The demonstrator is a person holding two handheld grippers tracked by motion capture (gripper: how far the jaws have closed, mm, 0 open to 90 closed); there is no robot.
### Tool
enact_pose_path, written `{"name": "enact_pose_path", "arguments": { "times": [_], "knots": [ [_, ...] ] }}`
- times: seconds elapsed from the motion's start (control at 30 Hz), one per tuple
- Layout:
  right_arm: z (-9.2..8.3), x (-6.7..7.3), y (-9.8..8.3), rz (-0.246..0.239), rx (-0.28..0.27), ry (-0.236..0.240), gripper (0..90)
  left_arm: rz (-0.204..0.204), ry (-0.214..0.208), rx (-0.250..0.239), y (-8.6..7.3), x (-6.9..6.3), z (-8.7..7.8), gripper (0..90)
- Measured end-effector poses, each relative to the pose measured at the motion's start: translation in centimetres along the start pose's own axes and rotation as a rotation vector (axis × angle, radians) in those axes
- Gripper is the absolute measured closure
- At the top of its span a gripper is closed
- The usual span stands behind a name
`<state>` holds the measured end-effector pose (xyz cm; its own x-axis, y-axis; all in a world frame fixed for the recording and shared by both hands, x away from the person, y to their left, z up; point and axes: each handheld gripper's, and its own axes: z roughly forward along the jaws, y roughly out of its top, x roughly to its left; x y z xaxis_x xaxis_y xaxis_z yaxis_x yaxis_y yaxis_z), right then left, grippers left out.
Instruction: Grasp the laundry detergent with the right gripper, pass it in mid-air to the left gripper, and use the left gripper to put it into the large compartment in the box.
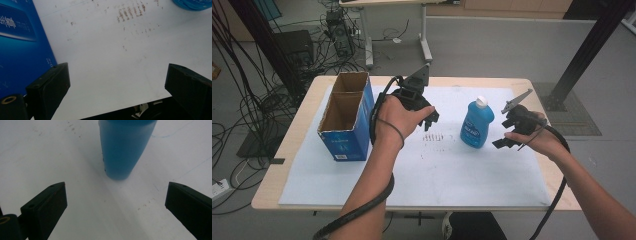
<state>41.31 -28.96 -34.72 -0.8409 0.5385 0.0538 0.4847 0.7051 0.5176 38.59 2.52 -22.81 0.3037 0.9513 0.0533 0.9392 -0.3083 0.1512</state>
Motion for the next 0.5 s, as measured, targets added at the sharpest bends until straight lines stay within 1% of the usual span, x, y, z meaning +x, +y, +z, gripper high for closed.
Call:
{"name": "enact_pose_path", "arguments": {
  "times": [0.07, 0.13, 0.23, 0.33, 0.4, 0.5],
  "knots": [
    [0.6, 0.2, 0.0, -0.001, -0.031, -0.002, 3.6, -0.002, 0.0, 0.0, 0.0, 0.0, 0.0, 6.5],
    [1.3, 0.3, 0.0, 0.003, -0.055, -0.015, 3.3, -0.002, 0.0, -0.002, 0.0, 0.1, 0.1, 6.5],
    [2.1, 0.4, -0.1, 0.021, -0.102, -0.021, 3.4, -0.004, 0.0, -0.002, 0.0, 0.1, 0.1, 6.5],
    [2.7, 0.6, 0.0, 0.026, -0.144, -0.042, 3.1, -0.008, 0.0, -0.001, -0.1, 0.2, 0.2, 6.5],
    [3.0, 0.7, 0.0, 0.028, -0.182, -0.048, 2.9, -0.011, 0.001, 0.0, -0.1, 0.3, 0.3, 6.5],
    [3.5, 0.8, 0.0, 0.047, -0.242, -0.064, 2.7, -0.01, 0.001, 0.004, -0.1, 0.4, 0.4, 6.5]
  ]
}}
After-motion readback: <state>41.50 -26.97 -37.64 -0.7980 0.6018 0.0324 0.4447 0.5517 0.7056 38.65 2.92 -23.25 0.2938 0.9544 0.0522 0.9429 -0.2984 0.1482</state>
